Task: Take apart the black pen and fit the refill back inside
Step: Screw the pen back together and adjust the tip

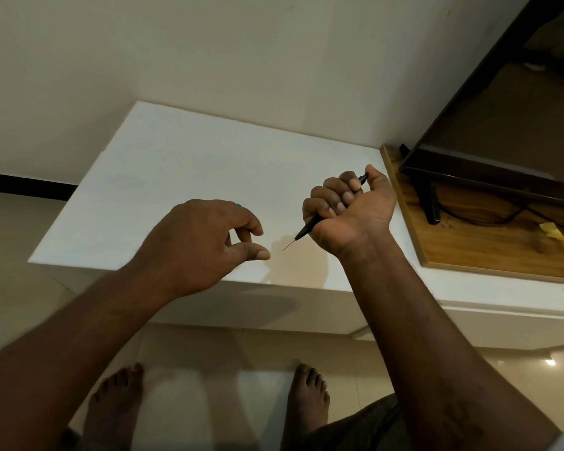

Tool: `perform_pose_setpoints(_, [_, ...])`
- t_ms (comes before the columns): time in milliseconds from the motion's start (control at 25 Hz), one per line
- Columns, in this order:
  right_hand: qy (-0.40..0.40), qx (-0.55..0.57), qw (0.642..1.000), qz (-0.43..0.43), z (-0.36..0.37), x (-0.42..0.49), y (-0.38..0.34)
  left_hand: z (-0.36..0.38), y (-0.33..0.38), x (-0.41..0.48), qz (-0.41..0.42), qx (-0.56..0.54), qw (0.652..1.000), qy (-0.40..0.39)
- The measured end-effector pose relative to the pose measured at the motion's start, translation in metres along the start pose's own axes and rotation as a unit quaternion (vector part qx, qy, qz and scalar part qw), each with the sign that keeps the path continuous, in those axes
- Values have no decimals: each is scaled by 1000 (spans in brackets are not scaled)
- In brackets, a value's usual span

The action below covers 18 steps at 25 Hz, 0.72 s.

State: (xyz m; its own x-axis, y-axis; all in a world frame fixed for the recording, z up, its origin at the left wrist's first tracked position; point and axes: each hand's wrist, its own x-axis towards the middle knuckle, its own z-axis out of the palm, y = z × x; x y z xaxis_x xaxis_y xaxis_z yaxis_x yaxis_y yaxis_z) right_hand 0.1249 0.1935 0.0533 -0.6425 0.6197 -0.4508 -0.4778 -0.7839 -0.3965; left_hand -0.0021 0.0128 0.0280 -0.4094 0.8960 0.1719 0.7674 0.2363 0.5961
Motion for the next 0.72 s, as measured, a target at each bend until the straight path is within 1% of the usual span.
perform_pose_setpoints(120, [-5, 6, 1000, 6, 0, 0, 1, 2, 4, -1, 31, 14, 999, 5])
perform_pose_setpoints(360, [-14, 16, 1000, 23, -1, 1, 2, 6, 5, 0, 49, 40, 998, 24])
perform_pose_setpoints(720, [-18, 11, 999, 30, -1, 1, 3, 8, 3, 1, 45, 54, 997, 29])
